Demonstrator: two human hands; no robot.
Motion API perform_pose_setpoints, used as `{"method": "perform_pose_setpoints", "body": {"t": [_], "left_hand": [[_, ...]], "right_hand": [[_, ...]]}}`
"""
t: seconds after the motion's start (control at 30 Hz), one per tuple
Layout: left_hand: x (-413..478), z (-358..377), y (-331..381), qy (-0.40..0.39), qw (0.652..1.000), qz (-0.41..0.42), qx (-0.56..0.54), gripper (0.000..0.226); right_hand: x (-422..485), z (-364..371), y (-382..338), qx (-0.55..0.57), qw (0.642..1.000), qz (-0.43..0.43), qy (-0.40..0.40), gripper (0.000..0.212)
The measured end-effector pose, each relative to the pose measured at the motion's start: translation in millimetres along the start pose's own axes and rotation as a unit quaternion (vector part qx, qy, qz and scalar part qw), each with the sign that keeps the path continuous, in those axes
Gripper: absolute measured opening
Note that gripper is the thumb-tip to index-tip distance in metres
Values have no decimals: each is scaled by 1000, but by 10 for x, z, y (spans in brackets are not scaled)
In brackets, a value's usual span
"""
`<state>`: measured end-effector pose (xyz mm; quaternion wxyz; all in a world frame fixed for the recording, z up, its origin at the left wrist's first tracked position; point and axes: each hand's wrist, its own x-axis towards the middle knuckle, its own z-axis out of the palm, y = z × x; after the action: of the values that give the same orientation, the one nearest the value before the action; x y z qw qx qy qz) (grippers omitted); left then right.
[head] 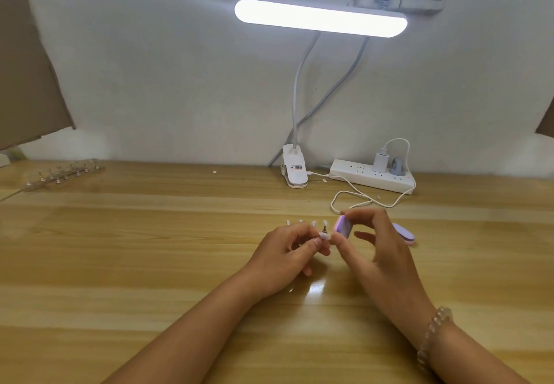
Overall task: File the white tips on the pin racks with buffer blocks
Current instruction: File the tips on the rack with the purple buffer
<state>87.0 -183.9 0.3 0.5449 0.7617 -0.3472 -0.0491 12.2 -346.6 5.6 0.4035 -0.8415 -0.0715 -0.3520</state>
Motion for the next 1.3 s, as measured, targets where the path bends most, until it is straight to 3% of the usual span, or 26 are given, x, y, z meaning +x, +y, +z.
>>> {"method": "perform_pose_setpoints", "body": {"t": [0.1,0.27,0.43,0.6,0.67,0.77,0.83,0.93,1.0,1.07,1.13,1.23,1.3], "left_hand": [[2,-1,-10,-3,1000,5,12,28],[4,-6,-14,-2,1000,4,12,20],[6,-8,-11,-2,1000,7,11,33],[13,-15,-17,-4,1000,-4,1,19],[12,-7,-15,-4,1000,-3,-4,20],[11,1,-14,-4,1000,8,5,30],[8,-4,-19,-3,1000,8,16,29],[4,-1,-13,0,1000,2,-2,23],[7,0,-14,0,1000,1,-4,21],[6,3,-12,-3,1000,6,14,27],[3,4,-11,-7,999,7,32,29],[4,10,2,-2,1000,2,6,21],[6,10,6,2,1000,-2,-11,20]], "right_hand": [[-38,79,-38,-31,996,-69,-49,29],[4,26,25,-21,999,17,-20,25],[-27,66,-42,-19,996,-46,-75,24],[25,2,29,-5,998,37,-41,19],[19,-1,-13,11,1000,12,-19,20],[-23,82,-54,4,997,-38,-62,21],[5,76,-9,0,997,10,-73,19],[34,-1,45,26,996,76,-28,16],[25,-14,-3,29,999,34,-8,18],[-15,43,-50,9,999,-22,-49,18],[-12,74,-23,-7,997,0,-76,16],[38,10,61,26,996,82,-31,11],[35,-31,46,47,997,61,16,16]]}}
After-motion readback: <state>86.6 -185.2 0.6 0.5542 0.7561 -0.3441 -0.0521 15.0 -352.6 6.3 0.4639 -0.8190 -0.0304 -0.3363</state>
